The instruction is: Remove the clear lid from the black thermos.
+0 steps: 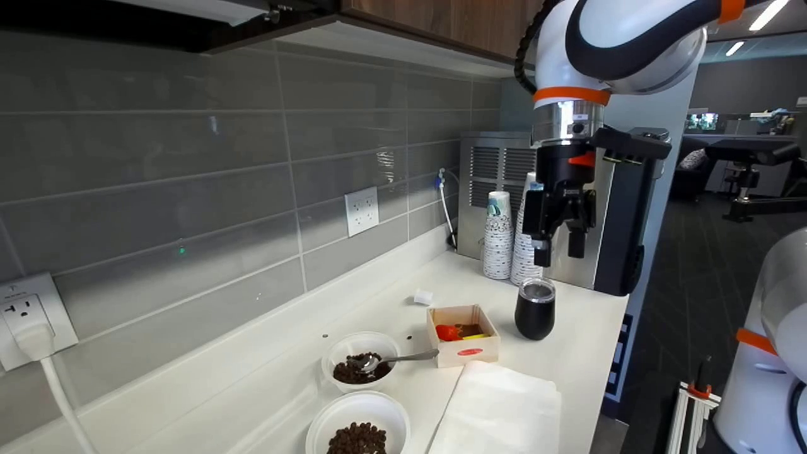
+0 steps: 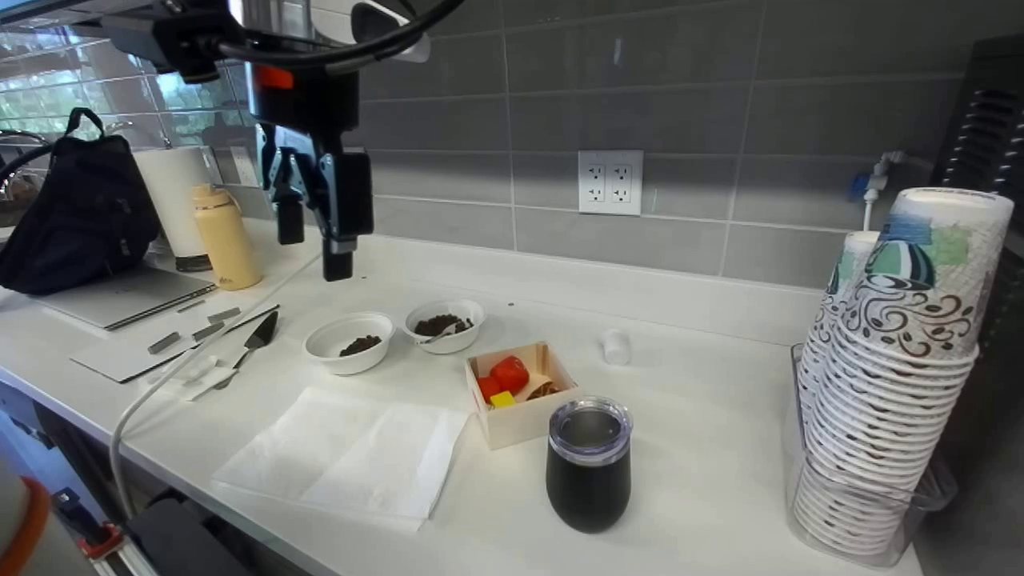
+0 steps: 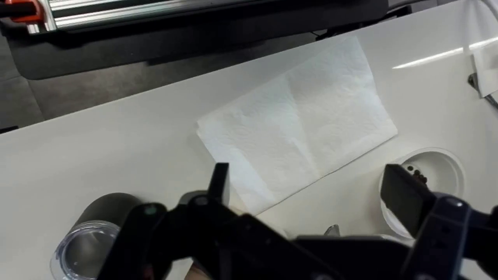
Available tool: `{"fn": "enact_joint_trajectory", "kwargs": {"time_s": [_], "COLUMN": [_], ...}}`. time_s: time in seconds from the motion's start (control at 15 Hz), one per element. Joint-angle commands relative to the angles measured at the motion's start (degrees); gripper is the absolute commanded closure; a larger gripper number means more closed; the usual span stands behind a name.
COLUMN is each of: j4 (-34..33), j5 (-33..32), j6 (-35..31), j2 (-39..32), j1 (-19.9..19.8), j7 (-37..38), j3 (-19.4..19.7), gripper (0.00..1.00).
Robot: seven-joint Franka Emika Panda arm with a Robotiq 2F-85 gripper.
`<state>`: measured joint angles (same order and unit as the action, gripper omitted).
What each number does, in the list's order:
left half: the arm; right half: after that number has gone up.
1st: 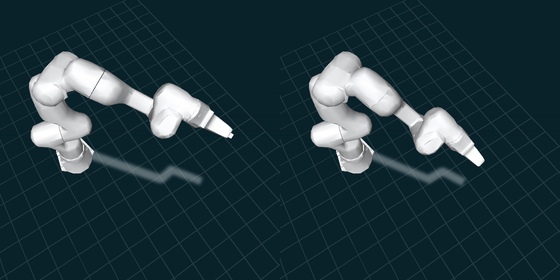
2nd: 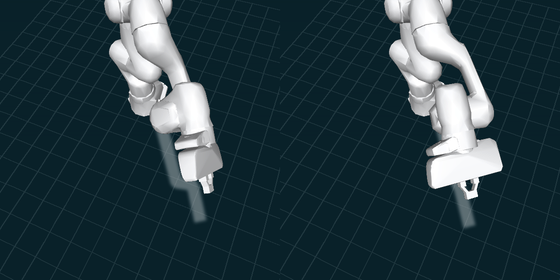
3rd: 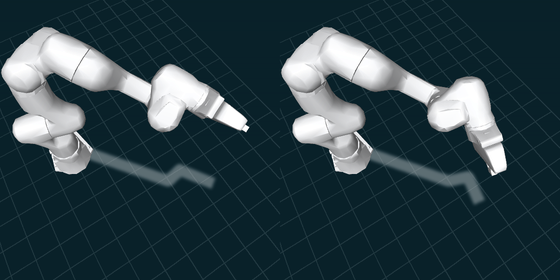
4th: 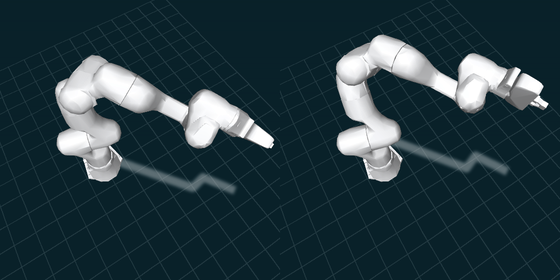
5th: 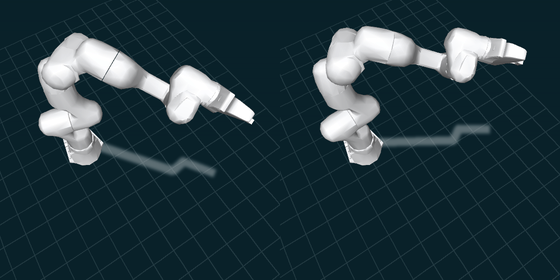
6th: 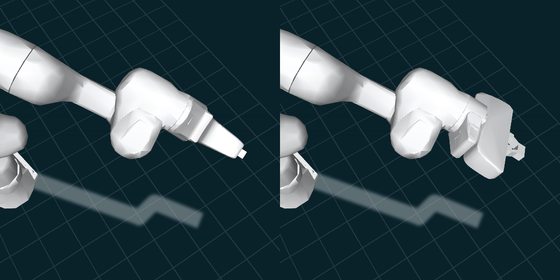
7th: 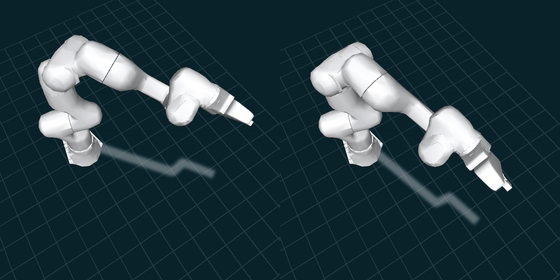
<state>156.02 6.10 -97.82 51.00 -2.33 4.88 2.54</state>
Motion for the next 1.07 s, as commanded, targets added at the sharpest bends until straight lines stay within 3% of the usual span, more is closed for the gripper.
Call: {"fn": "enact_joint_trajectory", "kwargs": {"time_s": [0.0,0.4,0.73,1.0], "j4": [-1.93,-4.1,-5.56,-5.57], "j5": [-3.39,-6.55,-6.03,-6.25], "j6": [-2.5,-10.69,-21.88,-26.24], "j2": [-3.47,-10.8,-19.32,-23.42], "j1": [-4.97,-10.81,-12.01,-12.05], "j7": [-0.69,-0.8,-1.46,-2.84], "j3": [2.5,7.49,9.71,10.04], "gripper": [0.0,0.0,0.0,0.0]}}
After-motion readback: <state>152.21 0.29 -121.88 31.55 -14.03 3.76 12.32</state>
